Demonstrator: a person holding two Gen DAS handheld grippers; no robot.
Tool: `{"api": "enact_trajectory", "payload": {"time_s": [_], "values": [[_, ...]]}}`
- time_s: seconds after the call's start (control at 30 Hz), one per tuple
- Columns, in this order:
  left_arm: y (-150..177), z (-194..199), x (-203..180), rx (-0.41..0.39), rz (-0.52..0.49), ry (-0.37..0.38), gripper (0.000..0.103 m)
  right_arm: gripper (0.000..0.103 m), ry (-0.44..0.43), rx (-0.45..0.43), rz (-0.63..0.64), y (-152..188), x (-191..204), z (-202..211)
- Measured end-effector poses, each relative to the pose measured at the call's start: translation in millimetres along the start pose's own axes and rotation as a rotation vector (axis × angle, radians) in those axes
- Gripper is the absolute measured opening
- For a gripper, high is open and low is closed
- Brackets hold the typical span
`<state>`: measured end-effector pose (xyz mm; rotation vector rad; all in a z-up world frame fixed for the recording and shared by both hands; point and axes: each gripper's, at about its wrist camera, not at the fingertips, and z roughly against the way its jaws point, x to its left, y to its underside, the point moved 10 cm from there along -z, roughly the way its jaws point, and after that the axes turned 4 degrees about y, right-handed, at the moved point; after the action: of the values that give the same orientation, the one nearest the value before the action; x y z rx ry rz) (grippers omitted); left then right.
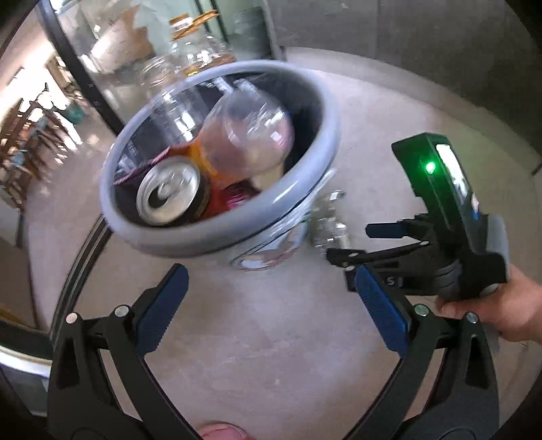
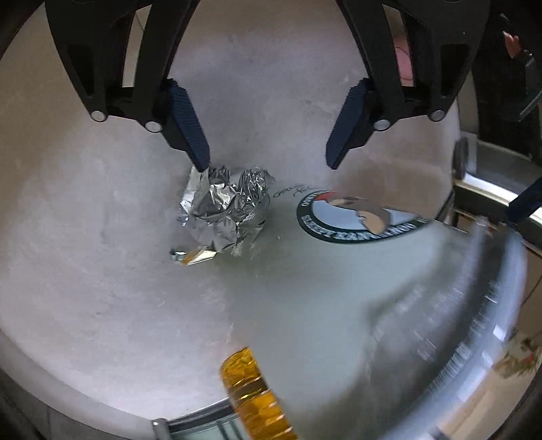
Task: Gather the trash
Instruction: 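Close the right gripper on the silver foil, then lift the foil with the right gripper over the bin opening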
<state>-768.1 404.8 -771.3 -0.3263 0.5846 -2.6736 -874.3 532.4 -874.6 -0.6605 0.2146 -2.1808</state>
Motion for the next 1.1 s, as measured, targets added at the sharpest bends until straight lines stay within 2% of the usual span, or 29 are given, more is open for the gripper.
{"api": "enact_trajectory", "payload": {"time_s": [0.13,0.3,0.37,0.4,0.43,0.57,0.63,0.77,0.87,0.9,1.1], "values": [[12.0,-19.4,11.8,0.017,0.050,-0.012,0.097,0.050,-0.011,0.021,0.018,-1.7,-1.7,-26.1],[20.5,-36.3,27.5,0.014,0.089,-0.035,0.097,0.046,-0.027,0.018,0.018,-8.5,-1.8,-42.5],[22.3,-43.8,31.7,0.016,0.110,-0.035,0.097,0.036,-0.020,0.008,0.016,-12.1,-3.5,-45.8],[24.3,-46.5,31.1,0.018,0.117,-0.032,0.097,0.027,-0.027,0.008,0.008,-13.6,-4.2,-47.7],[25.3,-49.8,31.5,0.021,0.120,-0.035,0.097,0.026,0.005,0.004,0.017,-15.1,-7.7,-49.5],[24.4,-56.9,33.0,0.024,0.125,-0.033,0.097,0.017,-0.015,-0.009,0.013,-18.9,-4.7,-48.8],[26.7,-52.9,32.9,0.021,0.117,-0.035,0.097,0.012,0.002,-0.013,0.018,-19.6,-6.1,-44.3],[26.8,-55.7,28.5,0.047,0.142,-0.001,0.097,0.009,-0.043,-0.015,-0.018,-14.4,-5.4,-26.2],[25.9,-57.3,24.8,0.065,0.135,0.015,0.097,0.007,-0.048,0.003,-0.016,-5.5,-1.8,-12.6],[28.3,-55.7,20.1,0.095,0.141,0.042,0.097,0.007,-0.049,0.006,-0.008,-2.1,-0.7,-7.9],[21.2,-32.9,15.3,0.128,0.132,0.057,0.097,0.007,-0.038,0.026,-0.008,17.1,6.7,34.6]]}}
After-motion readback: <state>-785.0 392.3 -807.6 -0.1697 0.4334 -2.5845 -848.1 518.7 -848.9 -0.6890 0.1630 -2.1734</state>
